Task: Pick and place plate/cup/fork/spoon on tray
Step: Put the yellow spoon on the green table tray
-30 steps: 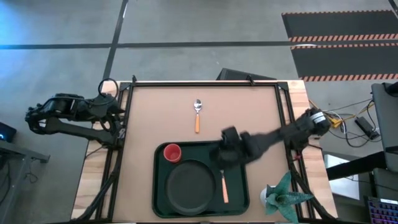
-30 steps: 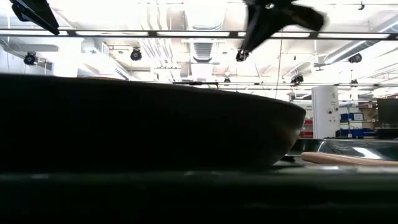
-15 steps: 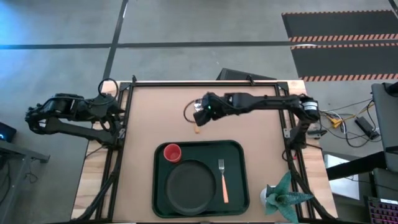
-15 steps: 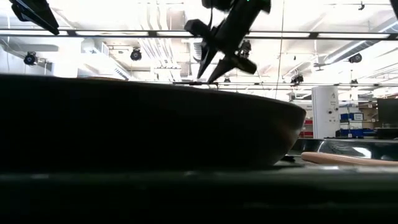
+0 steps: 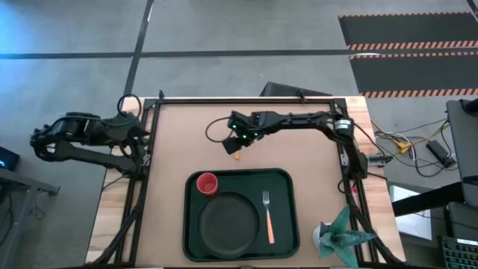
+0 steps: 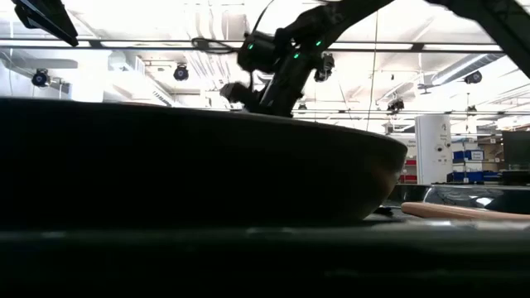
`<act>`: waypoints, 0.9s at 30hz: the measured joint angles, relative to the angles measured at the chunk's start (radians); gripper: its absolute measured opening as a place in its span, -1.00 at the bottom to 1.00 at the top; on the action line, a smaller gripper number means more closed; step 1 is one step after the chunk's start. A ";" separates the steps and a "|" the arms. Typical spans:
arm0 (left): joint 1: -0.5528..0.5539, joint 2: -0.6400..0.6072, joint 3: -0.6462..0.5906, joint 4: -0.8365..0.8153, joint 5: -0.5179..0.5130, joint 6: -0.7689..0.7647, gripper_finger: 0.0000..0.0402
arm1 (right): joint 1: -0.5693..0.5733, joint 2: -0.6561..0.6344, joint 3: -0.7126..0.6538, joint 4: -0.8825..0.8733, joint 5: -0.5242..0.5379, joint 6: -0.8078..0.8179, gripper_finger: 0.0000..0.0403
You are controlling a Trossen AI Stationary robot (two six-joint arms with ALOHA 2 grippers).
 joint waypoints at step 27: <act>0.000 -0.021 0.000 -0.002 0.000 0.001 -0.29 | -0.070 0.395 0.624 -0.554 -0.013 -0.164 -0.29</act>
